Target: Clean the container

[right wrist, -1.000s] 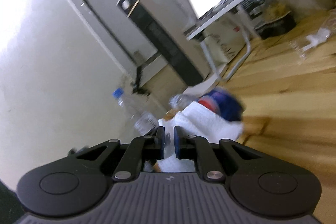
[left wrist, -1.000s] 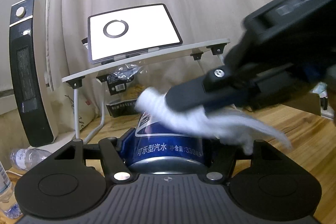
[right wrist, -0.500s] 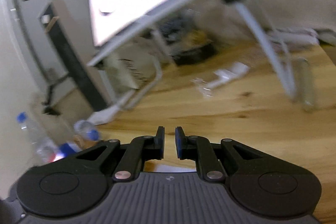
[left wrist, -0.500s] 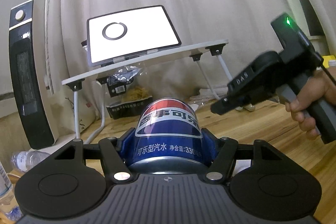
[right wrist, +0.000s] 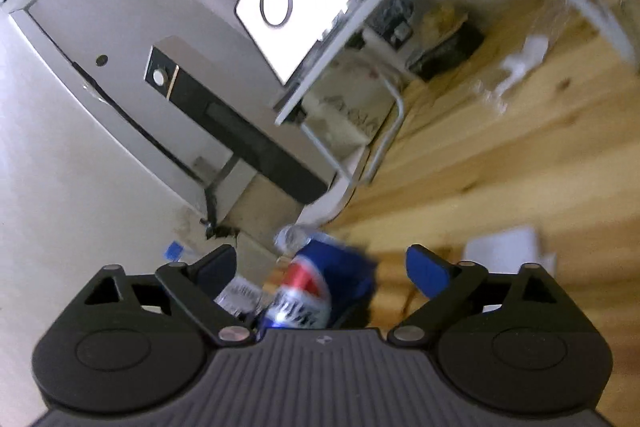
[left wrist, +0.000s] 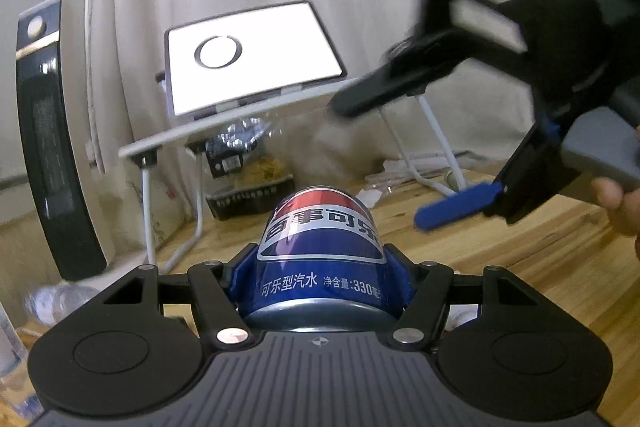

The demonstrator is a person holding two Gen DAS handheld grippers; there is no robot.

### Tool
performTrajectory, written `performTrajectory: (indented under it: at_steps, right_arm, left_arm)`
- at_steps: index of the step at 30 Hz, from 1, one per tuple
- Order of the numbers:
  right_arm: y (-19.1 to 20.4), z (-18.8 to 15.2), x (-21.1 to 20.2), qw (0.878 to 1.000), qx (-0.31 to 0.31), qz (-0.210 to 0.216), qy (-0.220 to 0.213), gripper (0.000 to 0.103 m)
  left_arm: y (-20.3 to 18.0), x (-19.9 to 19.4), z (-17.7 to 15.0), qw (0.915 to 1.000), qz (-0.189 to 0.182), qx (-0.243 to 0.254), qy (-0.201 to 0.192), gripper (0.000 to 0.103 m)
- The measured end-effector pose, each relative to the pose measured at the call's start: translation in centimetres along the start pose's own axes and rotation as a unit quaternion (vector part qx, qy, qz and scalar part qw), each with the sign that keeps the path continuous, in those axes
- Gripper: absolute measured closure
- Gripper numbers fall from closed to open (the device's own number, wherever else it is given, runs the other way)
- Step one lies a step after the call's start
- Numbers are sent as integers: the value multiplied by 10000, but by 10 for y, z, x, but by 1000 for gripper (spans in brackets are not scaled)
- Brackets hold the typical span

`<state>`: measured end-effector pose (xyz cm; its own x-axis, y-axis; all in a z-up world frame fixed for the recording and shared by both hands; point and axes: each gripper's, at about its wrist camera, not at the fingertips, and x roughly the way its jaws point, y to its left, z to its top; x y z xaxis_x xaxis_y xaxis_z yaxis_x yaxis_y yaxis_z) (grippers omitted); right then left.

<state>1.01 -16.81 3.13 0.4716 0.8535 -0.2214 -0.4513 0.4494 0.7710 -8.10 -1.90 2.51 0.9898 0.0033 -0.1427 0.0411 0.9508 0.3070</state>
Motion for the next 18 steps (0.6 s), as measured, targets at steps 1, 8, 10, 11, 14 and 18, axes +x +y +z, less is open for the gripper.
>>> performTrajectory:
  at_steps: [1,8,10,11,14,18]
  right_arm:
    - [2,-3,3,10000,19,-51,43,2]
    - [4,-18,26,9993,111,188,303,6]
    - [2,-21,30,9987,151,314,384,25]
    - [0,-23,31,9983,220,380,392,29]
    - [-6,-23,26,9978,324,525,229,30]
    - [-16,-21,21,9924,558,1093,-99,30]
  left_arm:
    - [-5,-2,0,9998,82,194,-62,36]
    - [-28,-15,-3,9934,291,998,-480,36]
    - [-23,-15,-1,9952,268,826,-456,35]
    - [-20,-15,0,9961,231,727,-452,29]
    - [-1,-16,6,9990,-131,-16,-431,20]
    - [37,-16,14,9839,-865,-1533,-323,20]
